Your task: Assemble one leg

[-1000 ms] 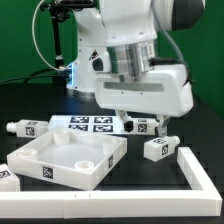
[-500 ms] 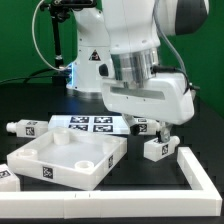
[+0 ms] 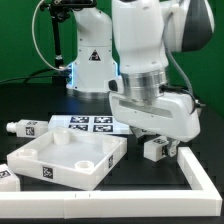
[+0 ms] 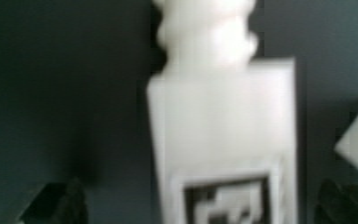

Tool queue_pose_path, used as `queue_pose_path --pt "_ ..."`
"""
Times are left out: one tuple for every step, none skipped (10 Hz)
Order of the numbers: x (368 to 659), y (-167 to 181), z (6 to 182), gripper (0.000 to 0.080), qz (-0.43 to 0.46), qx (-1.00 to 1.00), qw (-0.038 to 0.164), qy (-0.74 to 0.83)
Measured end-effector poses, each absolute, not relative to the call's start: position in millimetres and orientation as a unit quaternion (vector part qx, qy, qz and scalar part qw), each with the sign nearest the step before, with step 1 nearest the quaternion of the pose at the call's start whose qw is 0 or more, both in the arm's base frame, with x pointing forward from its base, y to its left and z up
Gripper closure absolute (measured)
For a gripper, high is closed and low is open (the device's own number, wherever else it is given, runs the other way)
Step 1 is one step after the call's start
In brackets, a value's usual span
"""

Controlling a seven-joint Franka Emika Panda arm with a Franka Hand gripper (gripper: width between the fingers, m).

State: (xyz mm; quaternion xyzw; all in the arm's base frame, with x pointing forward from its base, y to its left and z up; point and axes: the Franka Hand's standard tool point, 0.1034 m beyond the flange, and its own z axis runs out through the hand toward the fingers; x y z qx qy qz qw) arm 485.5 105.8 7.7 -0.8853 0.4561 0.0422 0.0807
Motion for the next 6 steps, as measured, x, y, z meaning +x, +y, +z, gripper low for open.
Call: queue_pose_path --pt "486.1 103.0 7.6 0.0176 0.041 -0.886 0.080 0.455" --pt "485.9 103.9 7.6 0.0176 0.041 -0.886 0.080 0.454" --pt "485.8 104.1 7.6 0.0349 0.041 -0.886 0.080 0.454" --pt "485.8 104.2 7.6 0.0523 0.041 -0.886 0.080 0.454" --pt "485.8 104.2 7.6 0.0523 0.041 -0.886 0.080 0.454" --pt "484.9 101.9 8.5 0.0518 0.039 -0.892 0.080 0.443"
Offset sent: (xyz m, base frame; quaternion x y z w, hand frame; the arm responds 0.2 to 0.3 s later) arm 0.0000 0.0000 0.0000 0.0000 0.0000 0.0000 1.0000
